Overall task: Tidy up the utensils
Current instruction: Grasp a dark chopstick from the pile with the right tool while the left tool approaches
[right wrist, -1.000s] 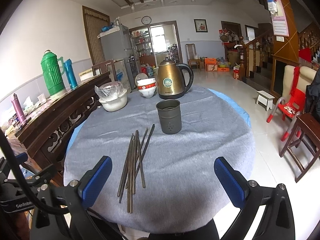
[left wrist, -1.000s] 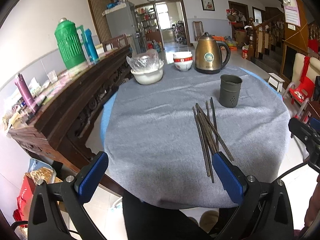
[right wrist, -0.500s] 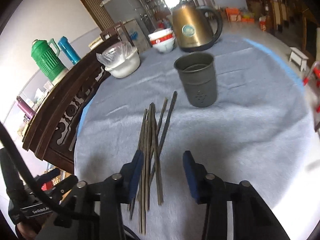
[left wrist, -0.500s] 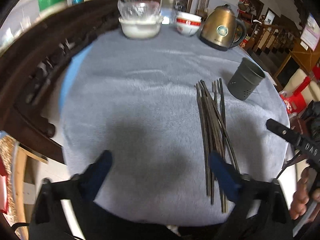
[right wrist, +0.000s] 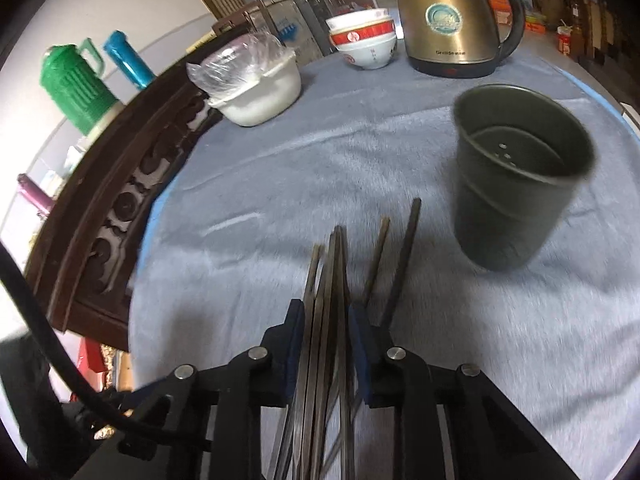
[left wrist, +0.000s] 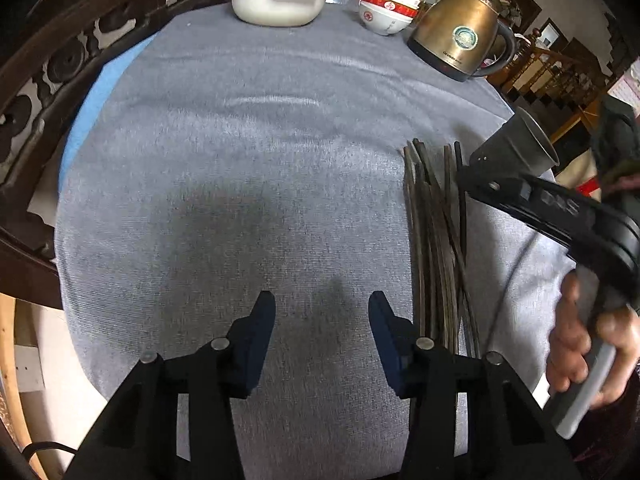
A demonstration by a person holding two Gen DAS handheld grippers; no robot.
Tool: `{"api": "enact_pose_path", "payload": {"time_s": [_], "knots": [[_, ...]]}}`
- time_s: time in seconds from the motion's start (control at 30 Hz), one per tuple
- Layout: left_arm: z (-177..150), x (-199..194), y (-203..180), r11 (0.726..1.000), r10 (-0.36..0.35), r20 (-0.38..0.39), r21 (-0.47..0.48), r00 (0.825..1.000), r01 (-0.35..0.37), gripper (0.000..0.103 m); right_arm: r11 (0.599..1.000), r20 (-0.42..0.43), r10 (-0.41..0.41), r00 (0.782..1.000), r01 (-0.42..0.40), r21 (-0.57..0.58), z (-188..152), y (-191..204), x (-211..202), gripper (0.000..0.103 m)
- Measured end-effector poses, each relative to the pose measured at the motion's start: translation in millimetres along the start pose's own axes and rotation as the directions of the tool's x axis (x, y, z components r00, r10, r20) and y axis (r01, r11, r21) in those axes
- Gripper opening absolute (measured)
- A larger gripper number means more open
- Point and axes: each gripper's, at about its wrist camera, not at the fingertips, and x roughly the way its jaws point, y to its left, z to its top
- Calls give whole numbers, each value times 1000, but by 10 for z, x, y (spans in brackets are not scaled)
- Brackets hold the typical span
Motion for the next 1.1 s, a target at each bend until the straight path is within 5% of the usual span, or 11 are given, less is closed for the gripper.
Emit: {"api": "enact_pose_path", "payload": {"time_s": [0.3,0.43,0.83,1.1], "knots": [[37,43,-38,998,-53,-28,36,998,54,50,996,-84,-50,995,56,70,162,-69,406,13],[60,75,-77,995,-72,-45,64,996,75,50,995,-46,-80,996,82,49,129,-28,326,5],[420,404,-404,987,-97,-109,114,989,110,50,990,45,27,999,-33,135,-38,-404,-257,5],[649,592,-482,991,-57,-127,113,990,71,50,984,119,81,990,-98,148,-190,-561,-641,5]]}}
